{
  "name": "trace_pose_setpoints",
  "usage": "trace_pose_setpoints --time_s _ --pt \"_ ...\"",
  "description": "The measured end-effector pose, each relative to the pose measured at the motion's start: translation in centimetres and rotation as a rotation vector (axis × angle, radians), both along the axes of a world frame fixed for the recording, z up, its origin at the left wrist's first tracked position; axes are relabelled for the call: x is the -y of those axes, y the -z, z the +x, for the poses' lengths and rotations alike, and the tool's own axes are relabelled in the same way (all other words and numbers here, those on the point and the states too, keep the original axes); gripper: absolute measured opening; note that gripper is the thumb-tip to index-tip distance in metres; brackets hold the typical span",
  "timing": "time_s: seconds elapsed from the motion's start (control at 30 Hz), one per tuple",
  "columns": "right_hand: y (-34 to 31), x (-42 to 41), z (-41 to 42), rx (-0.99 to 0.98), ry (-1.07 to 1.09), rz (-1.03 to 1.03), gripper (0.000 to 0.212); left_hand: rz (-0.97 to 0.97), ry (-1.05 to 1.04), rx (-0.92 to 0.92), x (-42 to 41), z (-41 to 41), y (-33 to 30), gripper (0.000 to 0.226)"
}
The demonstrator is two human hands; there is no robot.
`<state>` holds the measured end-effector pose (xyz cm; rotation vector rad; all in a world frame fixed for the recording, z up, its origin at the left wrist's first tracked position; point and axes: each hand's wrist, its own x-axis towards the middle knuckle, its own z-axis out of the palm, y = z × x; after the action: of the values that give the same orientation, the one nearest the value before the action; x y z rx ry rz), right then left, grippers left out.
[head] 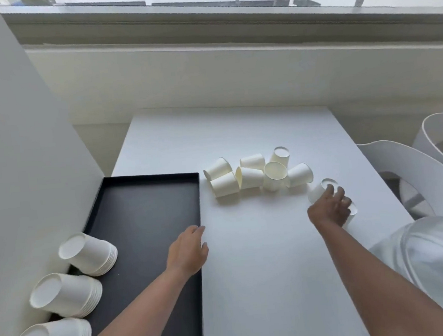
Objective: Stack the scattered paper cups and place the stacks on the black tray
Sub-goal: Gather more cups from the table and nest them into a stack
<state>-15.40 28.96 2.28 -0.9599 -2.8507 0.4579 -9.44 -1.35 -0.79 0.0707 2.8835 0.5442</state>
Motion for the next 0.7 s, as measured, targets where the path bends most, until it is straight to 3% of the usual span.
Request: trace_pose_setpoints --time_s 0.23,0.4,0.47,0.6,0.7 --pt "2.0 -3.9 0.2 0.217 0.011 -0.024 0.067 0.003 0.015 -0.002 -1.6 -0.7 0.1 0.047" --pt "2.7 -3.4 0.5 0.151 0.043 0.073 0.053 0.024 0.018 0.001 -2.3 -1.2 -0.1 0.046" --pt "2.7 -3.7 0.6 0.108 0.05 0.074 0.057 0.03 0.024 -0.006 -2.4 -1.3 -0.2 0.046" --pt "2.5 -4.4 0.7 0.203 0.002 -0.016 0.073 0.043 0.027 -0.003 -2.5 -1.5 -0.3 0.046" --pt "2.3 -4.0 0.8 0.245 -0.05 0.031 0.063 0.06 0.023 0.006 -2.7 -1.6 -0.2 0.045"
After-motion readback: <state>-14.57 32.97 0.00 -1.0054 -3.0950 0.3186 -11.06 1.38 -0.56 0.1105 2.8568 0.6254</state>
